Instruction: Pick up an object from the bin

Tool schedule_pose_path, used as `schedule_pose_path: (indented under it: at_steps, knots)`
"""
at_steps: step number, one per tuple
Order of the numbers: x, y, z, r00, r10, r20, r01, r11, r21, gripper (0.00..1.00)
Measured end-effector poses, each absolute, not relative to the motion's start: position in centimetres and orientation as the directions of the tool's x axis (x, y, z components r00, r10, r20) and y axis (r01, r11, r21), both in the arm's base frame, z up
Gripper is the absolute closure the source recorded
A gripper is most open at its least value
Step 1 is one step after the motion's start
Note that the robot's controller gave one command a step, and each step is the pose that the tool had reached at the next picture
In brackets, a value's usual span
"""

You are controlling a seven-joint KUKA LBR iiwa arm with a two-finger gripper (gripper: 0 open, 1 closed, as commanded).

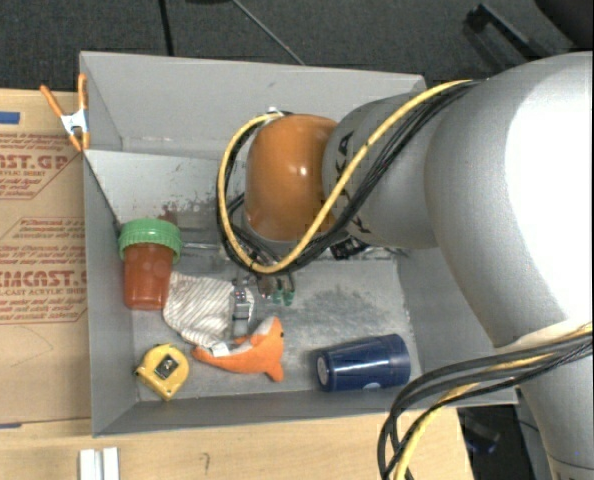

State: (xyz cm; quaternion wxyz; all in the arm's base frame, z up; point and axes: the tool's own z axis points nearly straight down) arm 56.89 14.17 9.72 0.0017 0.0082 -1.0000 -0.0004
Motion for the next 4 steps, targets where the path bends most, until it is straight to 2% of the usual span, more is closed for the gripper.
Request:
schedule_pose_path:
  at_steps: [1,2,3,4]
  knots:
    - [56.7,15.0,14.6,-1.000,0.007,-0.006,0.007,1.000,0.003,0.00]
    - [56.8,14.0,7.7,-0.977,-0.211,-0.005,-0.211,0.977,0.000,0.00]
    - [56.1,15.2,7.0,-1.000,-0.005,-0.003,-0.005,1.000,0.002,1.00]
    - [56.1,15.2,7.0,-1.000,-0.005,-0.003,-0.005,1.000,0.002,1.00]
